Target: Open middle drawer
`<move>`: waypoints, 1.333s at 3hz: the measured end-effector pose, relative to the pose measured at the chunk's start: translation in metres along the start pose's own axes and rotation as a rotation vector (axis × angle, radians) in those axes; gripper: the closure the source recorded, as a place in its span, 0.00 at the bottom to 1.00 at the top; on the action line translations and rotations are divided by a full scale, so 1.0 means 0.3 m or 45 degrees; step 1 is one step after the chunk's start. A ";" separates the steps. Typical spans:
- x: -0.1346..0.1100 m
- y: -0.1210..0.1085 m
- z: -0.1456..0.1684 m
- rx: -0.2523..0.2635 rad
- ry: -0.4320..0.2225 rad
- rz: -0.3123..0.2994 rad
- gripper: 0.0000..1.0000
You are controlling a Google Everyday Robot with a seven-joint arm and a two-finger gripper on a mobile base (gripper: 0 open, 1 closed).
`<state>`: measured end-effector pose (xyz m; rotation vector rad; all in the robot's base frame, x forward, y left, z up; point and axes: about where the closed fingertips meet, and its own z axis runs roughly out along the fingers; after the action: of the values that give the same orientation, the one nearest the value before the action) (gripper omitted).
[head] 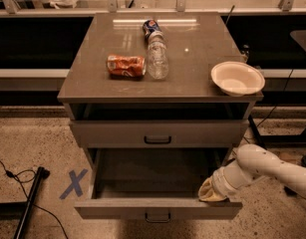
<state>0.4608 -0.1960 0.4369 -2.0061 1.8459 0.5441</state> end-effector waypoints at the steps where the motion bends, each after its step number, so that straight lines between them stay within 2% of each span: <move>1: -0.013 -0.014 -0.001 -0.009 0.005 -0.007 0.50; 2: -0.060 -0.050 -0.025 -0.013 0.023 -0.049 0.54; 3: -0.083 -0.086 -0.032 -0.013 0.025 -0.072 0.77; 4: -0.057 -0.093 0.007 -0.011 0.005 -0.057 0.99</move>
Offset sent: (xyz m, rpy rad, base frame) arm 0.0290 0.0213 0.0366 -0.0383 -0.0387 0.0699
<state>0.4872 -0.1779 0.4438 -2.0503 1.7988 0.5368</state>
